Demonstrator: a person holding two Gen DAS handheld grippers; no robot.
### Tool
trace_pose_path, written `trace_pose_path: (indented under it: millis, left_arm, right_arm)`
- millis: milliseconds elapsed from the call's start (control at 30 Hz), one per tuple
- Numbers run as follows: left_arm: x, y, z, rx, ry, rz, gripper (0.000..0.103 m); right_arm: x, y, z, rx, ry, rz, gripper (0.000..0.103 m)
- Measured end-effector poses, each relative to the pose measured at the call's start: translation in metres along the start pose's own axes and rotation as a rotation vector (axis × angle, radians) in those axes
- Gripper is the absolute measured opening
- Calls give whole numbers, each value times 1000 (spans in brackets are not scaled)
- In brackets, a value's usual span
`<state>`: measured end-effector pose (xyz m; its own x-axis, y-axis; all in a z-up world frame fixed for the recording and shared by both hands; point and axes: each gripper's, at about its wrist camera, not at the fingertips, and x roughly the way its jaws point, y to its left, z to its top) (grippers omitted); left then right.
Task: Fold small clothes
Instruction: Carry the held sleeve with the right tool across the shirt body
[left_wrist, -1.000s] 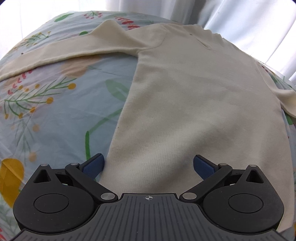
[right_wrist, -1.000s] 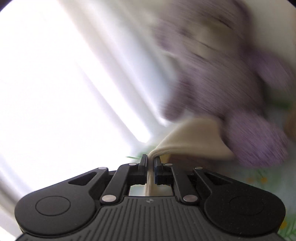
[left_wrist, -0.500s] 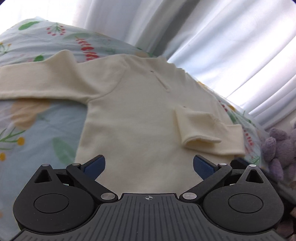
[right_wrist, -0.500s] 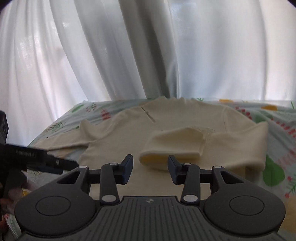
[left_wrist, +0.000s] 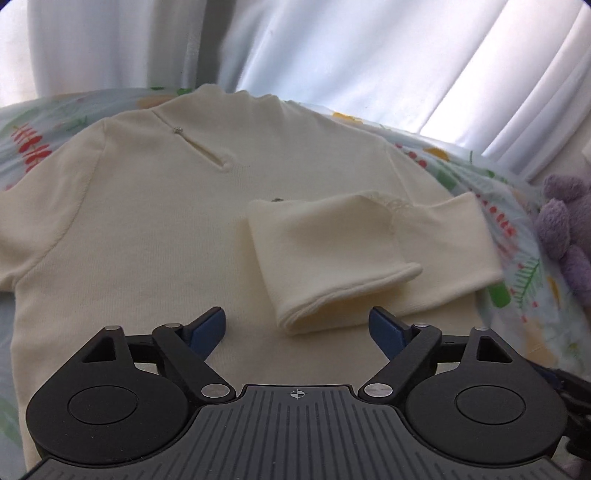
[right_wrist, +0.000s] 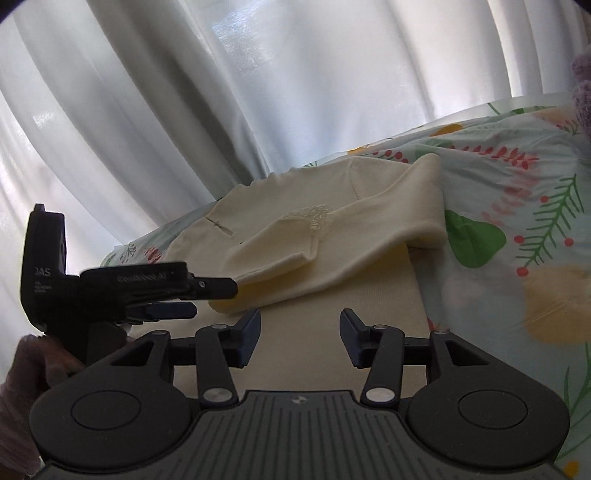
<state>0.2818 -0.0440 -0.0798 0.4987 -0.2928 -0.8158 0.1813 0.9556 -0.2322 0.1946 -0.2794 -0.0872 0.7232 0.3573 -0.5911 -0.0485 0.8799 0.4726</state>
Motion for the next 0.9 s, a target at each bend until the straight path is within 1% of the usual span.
trace_pose_path:
  millis: [33,100,133,200,233,267,300,333,367,400,467,567,633,667,700,733,767,800,867,900]
  left_arm:
    - [2,-3,1,13,-8,21,82]
    - [4,-4,4,16,-36,31,78]
    - [3,-1,8,-2,-45,23,75]
    - [4,6,11,-55,-49,3,63]
    - [5,12,14,-89,-47,-8,60]
    - [6,18,15,-114,-44,-17,52]
    - [5,24,15,-133,-47,-24,42]
    - [4,30,15,-152,-52,-29,36]
    - [0,36,14,-173,-59,-38,23]
    - [-3,42,13,-199,-71,-50,17]
    - [-11,57,10,-252,-109,-68,10]
    - [-24,82,3,-324,-145,-86,12]
    - [-31,97,-1,-344,-171,-76,25]
    - [-33,104,-3,-351,-186,-71,37]
    - [-34,111,-4,-360,-196,-73,51]
    - [-34,118,-5,-377,-201,-77,57]
    - [-33,124,-5,-399,-202,-81,68]
    - [-31,130,-4,-425,-198,-88,73]
    - [-28,143,-1,-477,-215,-131,73]
    - [-25,148,1,-490,-219,-148,71]
  right_arm:
    - [0,-2,0,5,1,0,48]
    - [-5,-5,-1,6,-4,-5,48]
    - [-4,-6,-1,6,-7,-7,48]
    - [-3,-8,0,15,-7,-5,48]
    - [-1,-9,1,21,-6,-4,48]
    - [1,-10,1,27,-2,-4,48]
    - [3,-10,3,32,2,-3,48]
    - [6,-10,4,35,5,-4,48]
    - [6,-10,5,36,6,-4,48]
    - [8,-10,7,36,6,-3,48]
    - [11,-11,10,36,7,-4,48]
    - [15,-13,16,48,7,-3,48]
    - [19,-16,20,62,12,-2,48]
    - [22,-18,21,68,15,1,48]
    - [25,-21,24,82,21,0,48]
    - [28,-23,25,97,28,-1,48]
    - [30,-26,27,112,33,2,48]
    - [34,-28,28,130,39,9,48]
    - [40,-33,31,164,53,16,48]
    - [43,-34,31,174,56,16,48]
